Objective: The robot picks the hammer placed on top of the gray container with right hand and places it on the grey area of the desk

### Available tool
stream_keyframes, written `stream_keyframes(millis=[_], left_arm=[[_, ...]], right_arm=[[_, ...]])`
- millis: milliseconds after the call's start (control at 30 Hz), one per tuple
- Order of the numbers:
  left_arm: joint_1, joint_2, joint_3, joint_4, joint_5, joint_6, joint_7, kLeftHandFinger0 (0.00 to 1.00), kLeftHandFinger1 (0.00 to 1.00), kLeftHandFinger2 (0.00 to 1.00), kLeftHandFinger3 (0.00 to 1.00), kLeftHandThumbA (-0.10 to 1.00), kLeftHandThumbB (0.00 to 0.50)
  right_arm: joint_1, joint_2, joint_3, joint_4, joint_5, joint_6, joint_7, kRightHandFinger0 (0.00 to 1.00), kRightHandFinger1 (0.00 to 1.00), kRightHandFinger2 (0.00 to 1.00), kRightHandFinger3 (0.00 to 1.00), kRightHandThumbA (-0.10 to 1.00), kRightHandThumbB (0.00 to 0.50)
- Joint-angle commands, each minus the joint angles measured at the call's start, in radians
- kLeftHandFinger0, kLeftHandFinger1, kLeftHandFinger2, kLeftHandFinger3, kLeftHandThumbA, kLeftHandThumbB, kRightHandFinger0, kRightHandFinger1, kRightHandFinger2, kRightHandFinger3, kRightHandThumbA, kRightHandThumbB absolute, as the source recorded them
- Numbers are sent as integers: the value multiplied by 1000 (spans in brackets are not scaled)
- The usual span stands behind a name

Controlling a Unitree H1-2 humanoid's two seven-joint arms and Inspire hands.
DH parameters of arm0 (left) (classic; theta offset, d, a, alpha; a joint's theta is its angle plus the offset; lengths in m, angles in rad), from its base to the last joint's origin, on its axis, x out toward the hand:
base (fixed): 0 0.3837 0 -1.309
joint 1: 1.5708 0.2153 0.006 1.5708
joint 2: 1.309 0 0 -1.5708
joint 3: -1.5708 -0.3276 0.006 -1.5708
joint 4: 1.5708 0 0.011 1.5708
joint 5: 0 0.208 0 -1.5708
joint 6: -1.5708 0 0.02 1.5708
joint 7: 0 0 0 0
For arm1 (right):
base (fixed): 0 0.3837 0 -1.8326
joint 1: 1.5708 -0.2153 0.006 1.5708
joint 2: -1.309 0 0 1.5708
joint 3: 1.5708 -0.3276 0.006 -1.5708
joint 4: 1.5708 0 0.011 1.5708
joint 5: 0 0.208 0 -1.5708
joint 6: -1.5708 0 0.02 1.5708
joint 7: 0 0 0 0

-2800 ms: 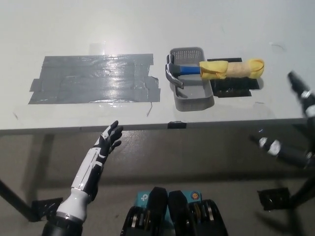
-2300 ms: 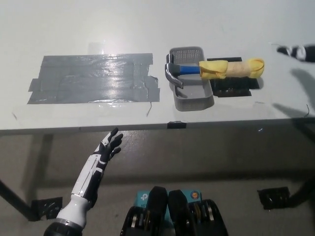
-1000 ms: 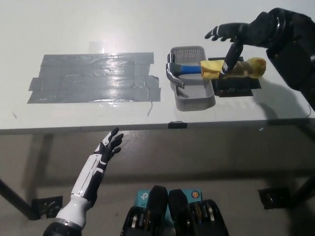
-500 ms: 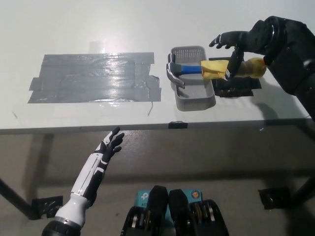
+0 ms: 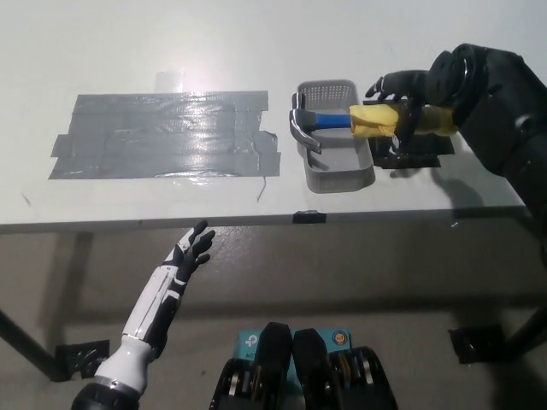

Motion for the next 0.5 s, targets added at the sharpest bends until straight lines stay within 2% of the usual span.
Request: stream_keyframes(millis=[0, 300, 467], left_arm=[[-6, 16, 3, -38, -5, -5, -23, 1000, 1000, 1000, 1000, 1000, 187], [-9, 13, 12, -42, -5, 2, -26, 1000, 1000, 1000, 1000, 1000, 194], [-8, 14, 12, -39, -1, -6, -28, 1000, 1000, 1000, 1000, 1000, 200]], right_arm=[[-30, 7, -17, 8, -13, -26, -31, 1000, 1000, 1000, 1000, 1000, 346], [-31, 21, -21, 49, -16, -42, -46, 1000, 1000, 1000, 1000, 1000, 342], [-36, 29, -18, 68, -21, -53, -57, 1000, 1000, 1000, 1000, 1000, 320]])
